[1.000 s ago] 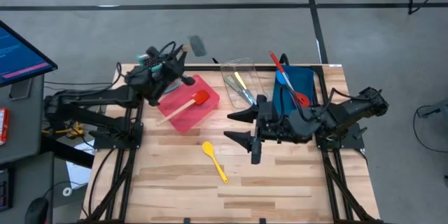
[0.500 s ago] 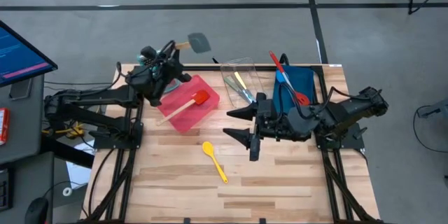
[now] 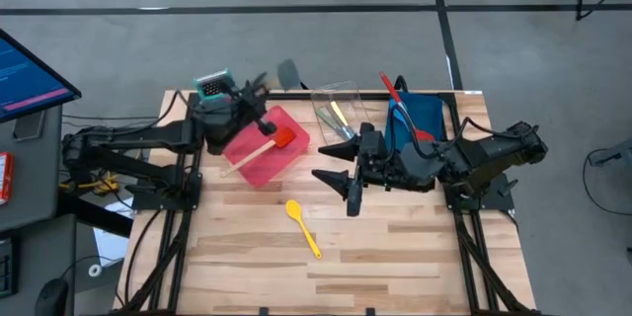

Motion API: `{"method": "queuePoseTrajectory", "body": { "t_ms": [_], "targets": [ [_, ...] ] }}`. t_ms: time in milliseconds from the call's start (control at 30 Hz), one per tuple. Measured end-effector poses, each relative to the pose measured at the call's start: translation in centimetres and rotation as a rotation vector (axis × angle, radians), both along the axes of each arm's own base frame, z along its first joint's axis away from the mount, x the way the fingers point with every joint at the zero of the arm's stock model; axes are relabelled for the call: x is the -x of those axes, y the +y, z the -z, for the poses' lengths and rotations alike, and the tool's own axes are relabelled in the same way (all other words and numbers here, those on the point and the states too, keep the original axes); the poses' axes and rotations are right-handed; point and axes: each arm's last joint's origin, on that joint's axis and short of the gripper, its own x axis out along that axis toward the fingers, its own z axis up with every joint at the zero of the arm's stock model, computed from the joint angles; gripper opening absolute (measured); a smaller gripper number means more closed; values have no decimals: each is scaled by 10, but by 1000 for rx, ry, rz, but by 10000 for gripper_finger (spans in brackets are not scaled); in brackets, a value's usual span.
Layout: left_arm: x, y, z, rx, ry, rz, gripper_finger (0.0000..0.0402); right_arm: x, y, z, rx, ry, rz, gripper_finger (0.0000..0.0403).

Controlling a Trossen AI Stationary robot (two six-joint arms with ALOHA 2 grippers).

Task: Pick & Place Kitchen Items
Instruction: Put the blue spatula into the red bin

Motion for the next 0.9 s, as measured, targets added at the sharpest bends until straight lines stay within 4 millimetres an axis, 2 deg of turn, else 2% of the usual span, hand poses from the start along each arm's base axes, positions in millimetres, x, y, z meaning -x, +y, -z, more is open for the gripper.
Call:
{"method": "queuePoseTrajectory", "body": {
  "t_ms": [133, 300, 500, 667, 900],
  "targets": [
    [0, -1, 16, 179, 15, 156, 44, 0, 0, 0, 0, 0, -1, 255],
    [9, 2, 38, 541, 22, 245, 44, -1, -2, 0, 3, 1, 5, 255],
    [24, 5, 61, 819, 125, 125, 44, -3, -8, 2, 9, 17, 24, 255],
    [37, 8, 71, 985, 159, -3, 44, -3, -9, 3, 12, 25, 28, 255],
    [45, 14, 87, 1081, 303, -141, 44, -3, -9, 4, 17, 43, 27, 255]
  ]
}}
